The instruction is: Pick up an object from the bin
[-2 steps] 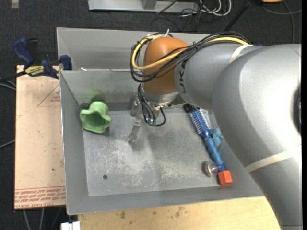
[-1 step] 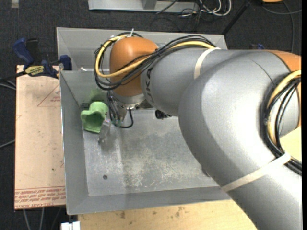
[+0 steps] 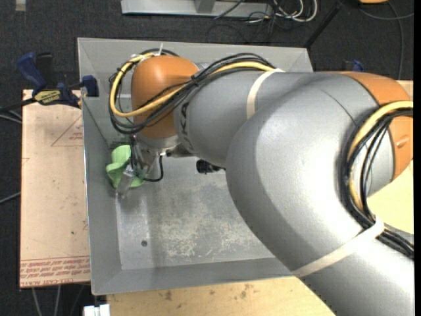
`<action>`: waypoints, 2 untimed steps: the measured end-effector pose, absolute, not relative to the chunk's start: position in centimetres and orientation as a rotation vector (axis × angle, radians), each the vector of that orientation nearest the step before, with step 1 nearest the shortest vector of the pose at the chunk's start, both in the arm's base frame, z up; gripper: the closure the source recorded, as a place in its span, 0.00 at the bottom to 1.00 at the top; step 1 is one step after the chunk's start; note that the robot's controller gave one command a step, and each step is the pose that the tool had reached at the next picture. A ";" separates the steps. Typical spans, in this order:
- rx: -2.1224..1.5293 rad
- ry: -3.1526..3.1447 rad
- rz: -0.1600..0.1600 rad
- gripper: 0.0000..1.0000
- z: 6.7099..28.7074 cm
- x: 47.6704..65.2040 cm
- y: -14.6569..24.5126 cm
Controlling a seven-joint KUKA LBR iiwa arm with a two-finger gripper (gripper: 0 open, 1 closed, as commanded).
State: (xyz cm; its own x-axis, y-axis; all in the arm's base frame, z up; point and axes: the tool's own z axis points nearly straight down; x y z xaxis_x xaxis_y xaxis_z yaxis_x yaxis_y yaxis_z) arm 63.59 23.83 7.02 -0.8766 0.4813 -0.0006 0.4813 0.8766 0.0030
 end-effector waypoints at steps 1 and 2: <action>0.784 3.040 -0.006 1.00 7.1 63.7 23.4; 0.231 3.130 -0.009 1.00 10.7 59.6 24.7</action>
Offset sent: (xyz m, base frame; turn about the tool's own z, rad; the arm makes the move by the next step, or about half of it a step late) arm 0.0000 0.0000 0.0000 0.0000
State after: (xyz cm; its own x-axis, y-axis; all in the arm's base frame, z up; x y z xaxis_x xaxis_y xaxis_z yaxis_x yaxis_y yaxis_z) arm 59.55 24.70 10.73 -0.9892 0.1466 -0.0034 0.1466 0.9892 -0.0057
